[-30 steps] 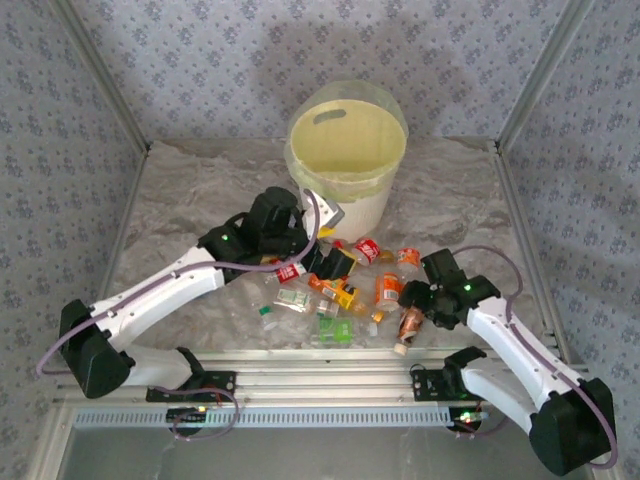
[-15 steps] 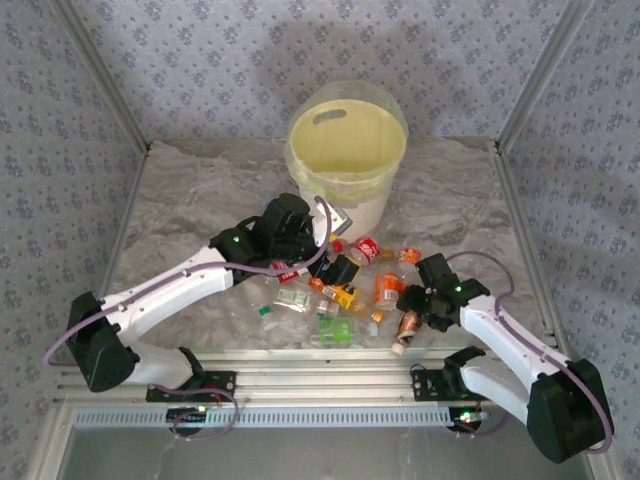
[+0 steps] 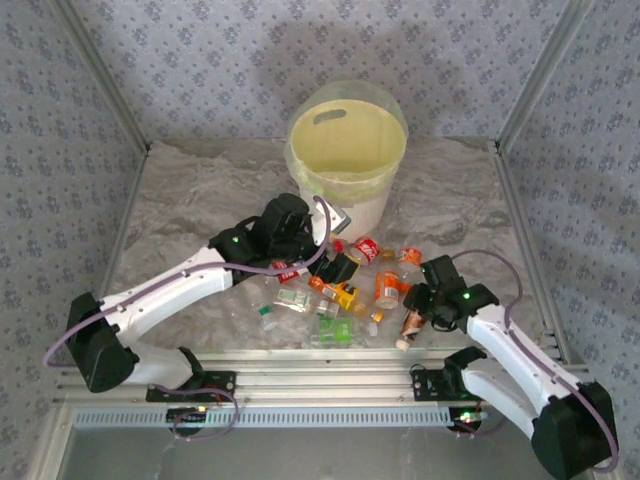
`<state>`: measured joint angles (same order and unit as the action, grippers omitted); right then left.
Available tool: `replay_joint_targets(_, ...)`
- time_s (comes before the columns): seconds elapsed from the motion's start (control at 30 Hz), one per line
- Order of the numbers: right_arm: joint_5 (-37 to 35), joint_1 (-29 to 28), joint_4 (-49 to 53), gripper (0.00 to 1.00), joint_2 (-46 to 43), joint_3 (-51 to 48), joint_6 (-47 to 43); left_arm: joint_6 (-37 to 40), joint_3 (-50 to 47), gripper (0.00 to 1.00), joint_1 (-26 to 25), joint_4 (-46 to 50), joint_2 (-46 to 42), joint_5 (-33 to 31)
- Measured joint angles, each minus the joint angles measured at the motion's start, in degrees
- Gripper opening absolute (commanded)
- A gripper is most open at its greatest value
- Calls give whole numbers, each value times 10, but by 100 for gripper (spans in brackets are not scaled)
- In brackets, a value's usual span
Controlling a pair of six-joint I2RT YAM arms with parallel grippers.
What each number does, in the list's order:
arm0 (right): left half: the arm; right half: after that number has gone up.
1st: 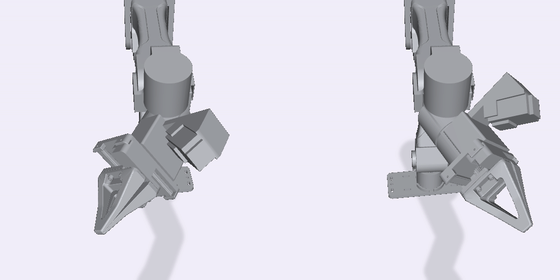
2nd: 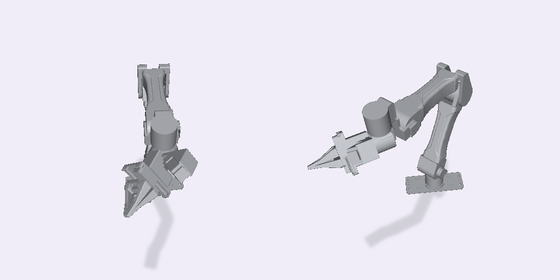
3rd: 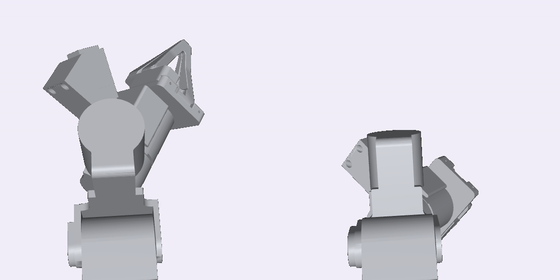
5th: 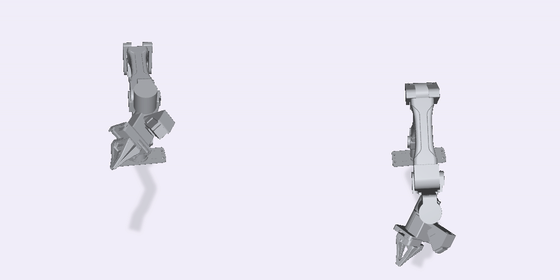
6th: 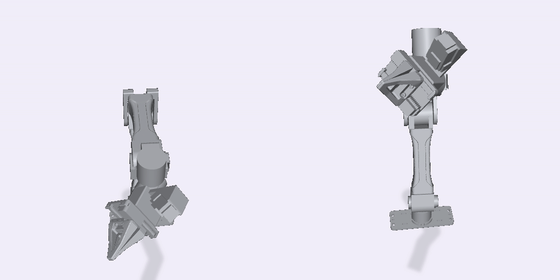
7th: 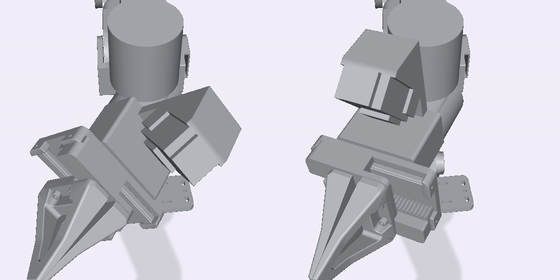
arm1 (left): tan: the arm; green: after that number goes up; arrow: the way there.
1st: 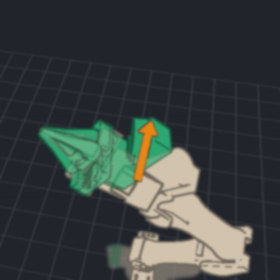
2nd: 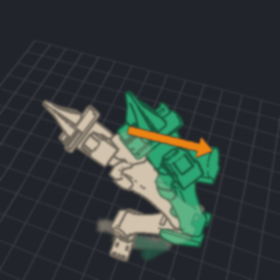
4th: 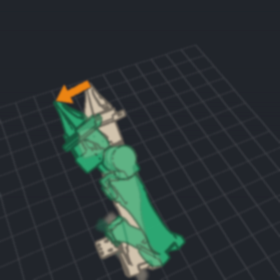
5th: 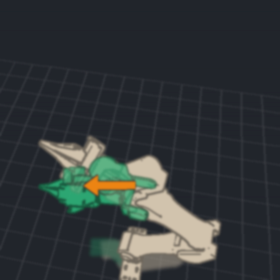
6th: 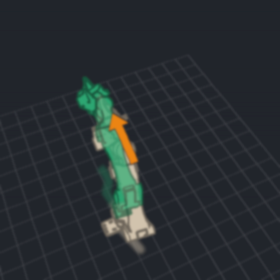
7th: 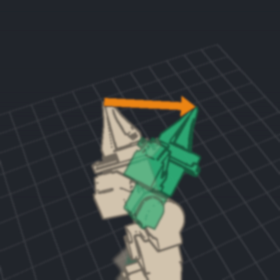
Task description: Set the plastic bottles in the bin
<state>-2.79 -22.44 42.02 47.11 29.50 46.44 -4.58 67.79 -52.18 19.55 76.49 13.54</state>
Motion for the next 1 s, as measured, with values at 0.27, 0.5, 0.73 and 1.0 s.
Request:
replay_joint_targets(0.27, -50, 0, 42, 49, -33, 153, -73, 2, -12, 100, 27, -5, -57, -19)
replay_joint_targets(0.5, -71, 0, 22, 48, 4, 318, -164, -10, -60, 100, 74, -58, -119, -29)
replay_joint_targets(0.73, -71, 0, -30, 47, 103, 466, -248, -36, -114, 99, 114, -144, -168, -30)
replay_joint_targets(1.0, -54, -2, -93, 47, 228, 609, -307, -54, -130, 100, 130, -186, -176, -31)
